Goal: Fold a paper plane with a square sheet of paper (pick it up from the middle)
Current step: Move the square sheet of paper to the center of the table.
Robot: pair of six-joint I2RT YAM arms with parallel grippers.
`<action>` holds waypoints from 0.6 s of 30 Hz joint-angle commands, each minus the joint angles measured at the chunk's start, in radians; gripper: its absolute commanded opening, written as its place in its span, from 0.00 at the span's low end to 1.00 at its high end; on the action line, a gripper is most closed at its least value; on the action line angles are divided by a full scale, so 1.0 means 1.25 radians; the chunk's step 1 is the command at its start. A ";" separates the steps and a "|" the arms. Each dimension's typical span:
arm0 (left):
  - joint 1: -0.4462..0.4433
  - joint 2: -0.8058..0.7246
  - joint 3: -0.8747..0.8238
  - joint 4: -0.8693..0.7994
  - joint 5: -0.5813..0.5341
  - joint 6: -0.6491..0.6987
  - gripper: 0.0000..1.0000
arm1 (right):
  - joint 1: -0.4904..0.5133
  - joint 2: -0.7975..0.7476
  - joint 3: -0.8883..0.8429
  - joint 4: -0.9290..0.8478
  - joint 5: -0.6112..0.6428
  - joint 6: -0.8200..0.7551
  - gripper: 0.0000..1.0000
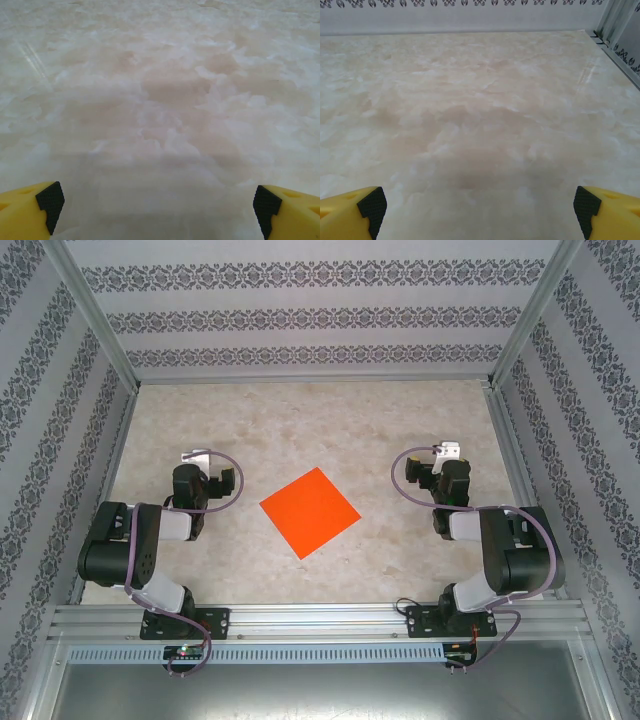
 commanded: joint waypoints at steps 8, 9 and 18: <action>0.010 -0.005 0.011 0.036 0.014 0.018 1.00 | -0.003 -0.006 0.007 0.025 -0.016 -0.008 0.98; 0.010 -0.006 0.013 0.036 0.015 0.017 1.00 | -0.002 -0.006 0.007 0.025 -0.018 -0.009 0.98; 0.011 -0.006 0.012 0.036 0.019 0.018 1.00 | -0.005 -0.009 0.002 0.031 -0.023 -0.007 0.98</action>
